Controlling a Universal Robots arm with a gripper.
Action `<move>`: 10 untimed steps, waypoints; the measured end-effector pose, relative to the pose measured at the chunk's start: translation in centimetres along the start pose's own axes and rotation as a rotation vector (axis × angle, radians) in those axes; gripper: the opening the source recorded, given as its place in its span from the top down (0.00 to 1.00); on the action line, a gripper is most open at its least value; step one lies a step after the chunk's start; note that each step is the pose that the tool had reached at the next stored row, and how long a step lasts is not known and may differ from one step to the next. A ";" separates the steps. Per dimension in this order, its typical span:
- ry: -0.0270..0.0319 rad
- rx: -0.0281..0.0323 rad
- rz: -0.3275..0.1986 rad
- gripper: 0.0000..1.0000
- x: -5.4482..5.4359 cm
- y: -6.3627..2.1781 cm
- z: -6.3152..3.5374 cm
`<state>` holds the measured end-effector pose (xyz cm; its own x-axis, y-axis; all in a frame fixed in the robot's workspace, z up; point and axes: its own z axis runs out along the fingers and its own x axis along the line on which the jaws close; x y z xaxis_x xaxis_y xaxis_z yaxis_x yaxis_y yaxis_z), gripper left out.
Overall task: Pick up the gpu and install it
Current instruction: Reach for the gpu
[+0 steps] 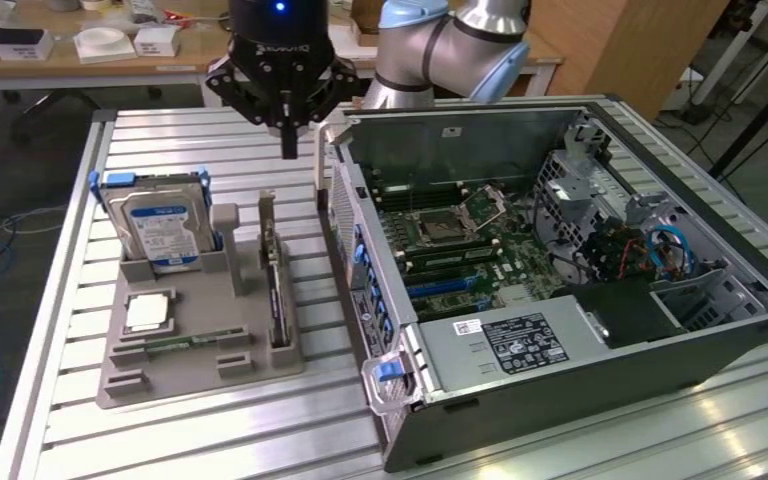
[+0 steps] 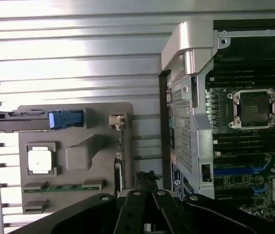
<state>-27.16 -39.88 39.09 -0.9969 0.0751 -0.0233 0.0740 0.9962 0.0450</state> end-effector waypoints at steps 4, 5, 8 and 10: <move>-0.0001 -0.0001 0.000 0.89 1.2 -0.09 -0.02; 0.0000 0.0000 0.000 0.89 1.5 -0.11 -0.03; -0.0001 -0.0001 0.000 0.89 1.7 -0.13 -0.04; 0.0000 0.0000 0.000 0.89 1.8 -0.12 -0.04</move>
<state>-28.91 -39.88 39.08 -0.9969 0.0753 -0.0233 0.0742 0.9962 0.0451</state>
